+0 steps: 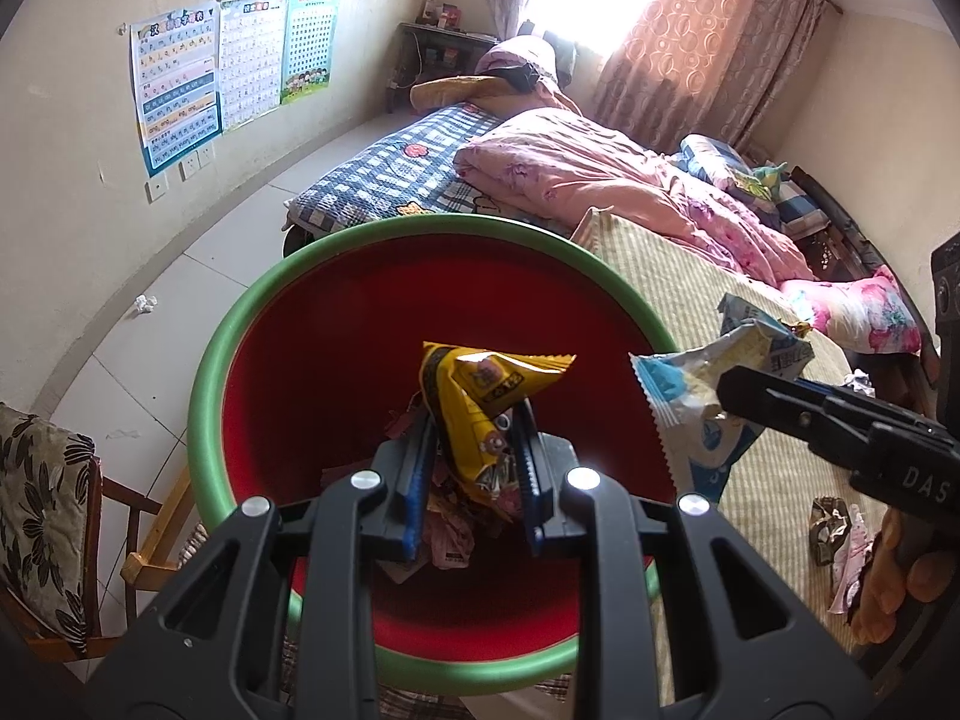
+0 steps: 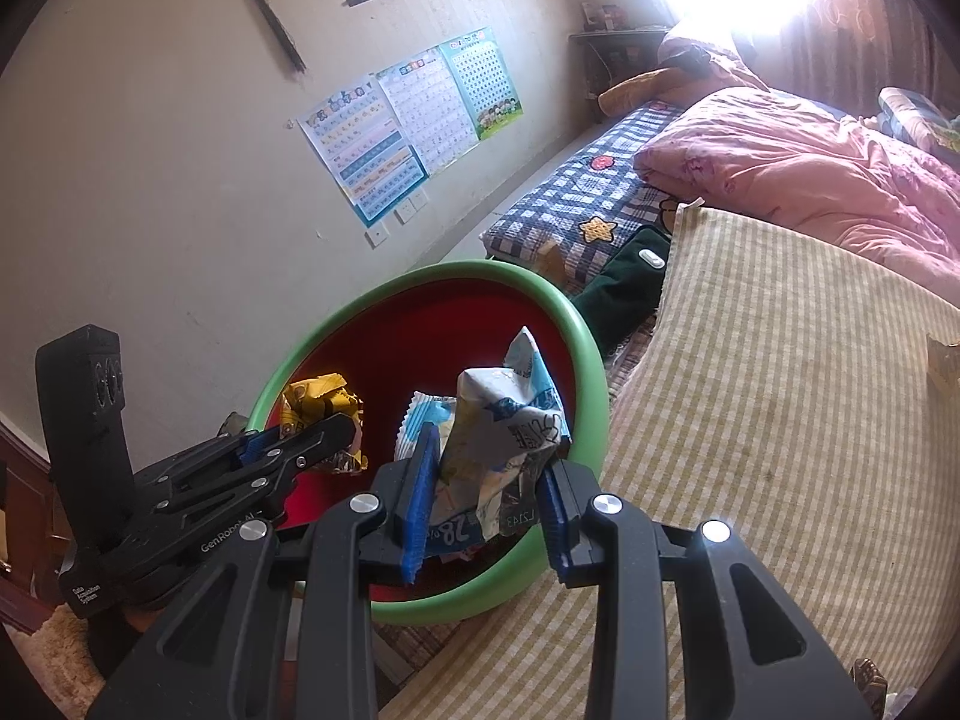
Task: Collect trash
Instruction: 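Carry the yellow wrapper and white-blue packet over the red tub, then open both tools over the tub to drop the wrappers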
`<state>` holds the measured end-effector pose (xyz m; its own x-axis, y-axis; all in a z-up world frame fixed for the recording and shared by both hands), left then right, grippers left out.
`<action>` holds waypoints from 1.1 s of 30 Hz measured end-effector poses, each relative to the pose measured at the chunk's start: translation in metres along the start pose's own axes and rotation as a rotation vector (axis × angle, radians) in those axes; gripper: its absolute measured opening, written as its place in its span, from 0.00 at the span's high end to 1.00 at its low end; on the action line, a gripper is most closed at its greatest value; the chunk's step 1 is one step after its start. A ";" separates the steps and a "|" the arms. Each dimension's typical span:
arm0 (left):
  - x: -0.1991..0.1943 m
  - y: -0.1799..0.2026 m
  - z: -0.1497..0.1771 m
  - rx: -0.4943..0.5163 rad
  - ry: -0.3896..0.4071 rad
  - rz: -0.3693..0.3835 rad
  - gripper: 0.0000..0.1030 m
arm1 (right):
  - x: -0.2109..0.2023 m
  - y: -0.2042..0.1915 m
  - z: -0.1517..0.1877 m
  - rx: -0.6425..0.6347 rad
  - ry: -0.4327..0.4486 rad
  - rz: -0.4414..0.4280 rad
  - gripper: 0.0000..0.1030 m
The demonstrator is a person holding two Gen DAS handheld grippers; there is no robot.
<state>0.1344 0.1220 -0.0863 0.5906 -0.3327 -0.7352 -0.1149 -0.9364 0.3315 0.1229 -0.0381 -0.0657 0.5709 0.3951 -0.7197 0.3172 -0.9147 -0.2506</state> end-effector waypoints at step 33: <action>-0.014 0.064 0.036 -0.016 0.015 -0.012 0.42 | -0.073 0.052 0.045 0.067 0.053 0.019 0.39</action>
<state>0.0900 0.0629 -0.0765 0.6036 -0.3193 -0.7306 -0.0945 -0.9385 0.3322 0.0641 -0.1185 -0.0552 0.6158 0.3799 -0.6902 0.2555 -0.9250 -0.2812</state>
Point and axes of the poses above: each gripper's, at about its wrist camera, not at the fingertips, and x roughly the way its jaws point, y to its right, z to its underside, the point moved 1 cm from there along x, roughly the way its jaws point, and after that the axes turned 9 degrees about -x, right-handed, at the moved point
